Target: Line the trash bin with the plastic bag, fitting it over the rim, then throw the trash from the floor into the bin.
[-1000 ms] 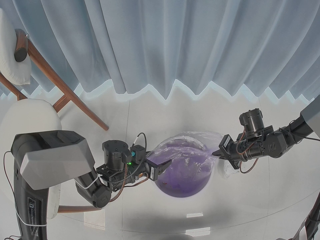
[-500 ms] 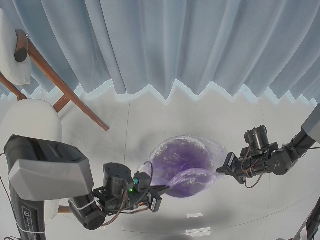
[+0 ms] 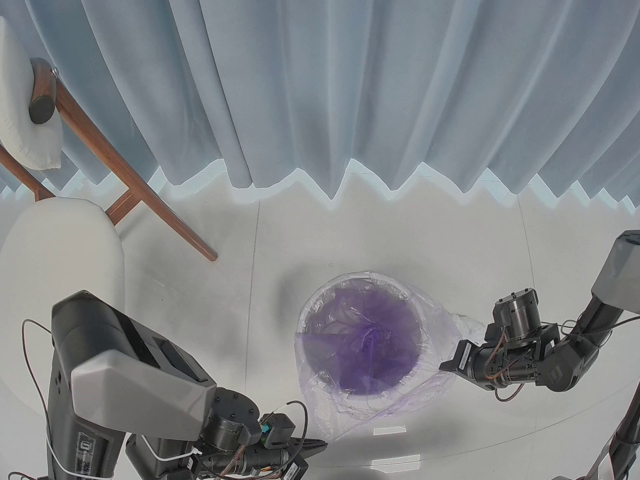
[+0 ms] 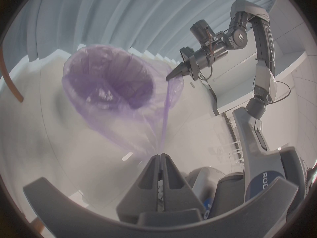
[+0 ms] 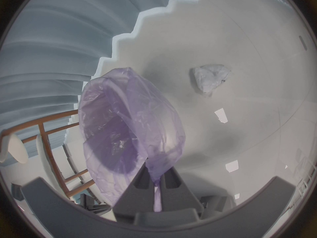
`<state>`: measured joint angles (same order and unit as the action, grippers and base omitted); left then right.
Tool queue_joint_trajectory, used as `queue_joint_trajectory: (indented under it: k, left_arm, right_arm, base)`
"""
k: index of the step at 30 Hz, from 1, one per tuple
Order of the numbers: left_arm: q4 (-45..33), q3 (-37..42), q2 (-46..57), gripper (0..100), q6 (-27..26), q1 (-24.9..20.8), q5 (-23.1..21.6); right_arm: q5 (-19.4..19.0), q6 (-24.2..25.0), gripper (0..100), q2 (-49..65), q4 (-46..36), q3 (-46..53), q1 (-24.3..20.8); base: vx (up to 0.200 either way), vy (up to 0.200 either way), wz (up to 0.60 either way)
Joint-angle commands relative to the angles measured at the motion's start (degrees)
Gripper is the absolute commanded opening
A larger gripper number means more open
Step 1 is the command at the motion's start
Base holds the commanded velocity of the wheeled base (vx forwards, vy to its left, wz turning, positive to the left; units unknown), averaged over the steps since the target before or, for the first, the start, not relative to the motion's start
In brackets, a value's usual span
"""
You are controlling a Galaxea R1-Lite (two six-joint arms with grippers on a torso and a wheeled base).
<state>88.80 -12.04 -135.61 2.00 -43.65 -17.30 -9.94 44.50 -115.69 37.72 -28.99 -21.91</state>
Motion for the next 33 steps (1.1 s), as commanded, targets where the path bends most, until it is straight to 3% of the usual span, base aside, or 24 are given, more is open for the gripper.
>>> queue_joint_trajectory:
  k: [1,6,15,20,24,25,26,29,30,33]
  left_arm:
    - [0.1,2.0,-2.2,0,0.1,0.7,0.4]
    - [0.1,1.6,-4.2,0,0.1,1.9,1.4]
    - [0.1,2.6,-1.3,0,0.2,1.4,1.7]
    - [0.1,6.9,3.3,0,1.9,0.9,1.6]
    - [0.1,8.9,11.2,0,21.6,-0.4,2.4]
    - [0.1,8.9,11.2,0,21.6,-0.4,2.4]
    - [0.0,8.5,13.6,0,30.3,-2.0,3.6]
    - [0.0,8.9,13.2,0,35.1,-4.2,6.5]
    - [0.0,8.9,12.6,100,35.4,-4.9,7.4]
    - [0.1,8.4,10.8,100,35.3,-7.1,11.9]
  right_arm:
    - [3.2,-2.8,0,-8.0,9.0,3.7,0.0]
    - [5.5,-3.8,0,-13.6,19.5,4.0,0.1]
    - [6.6,-5.0,0,-14.8,21.3,5.1,-0.2]
    - [6.6,-5.0,0,-15.0,23.9,5.7,-0.2]
    - [6.6,-4.9,0,-15.8,26.3,6.1,-0.2]
    - [6.6,-4.9,0,-15.8,26.3,6.1,-0.2]
    - [6.6,-4.9,0,-15.9,26.7,6.2,-0.2]
    - [6.6,-4.8,0,-15.9,26.7,6.4,-0.2]
    - [6.6,-4.8,0,-15.9,26.7,6.4,-0.1]
    - [6.6,-4.8,0,-15.8,26.8,6.2,-0.1]
  base:
    - [0.000,0.000,0.00]
    - [0.000,0.000,0.00]
    - [0.000,0.000,0.00]
    - [0.000,0.000,0.00]
    - [0.000,0.000,0.00]
    - [0.000,0.000,0.00]
    - [0.000,0.000,0.00]
    - [0.000,0.000,0.00]
    - [0.000,0.000,0.00]
    - [0.000,0.000,0.00]
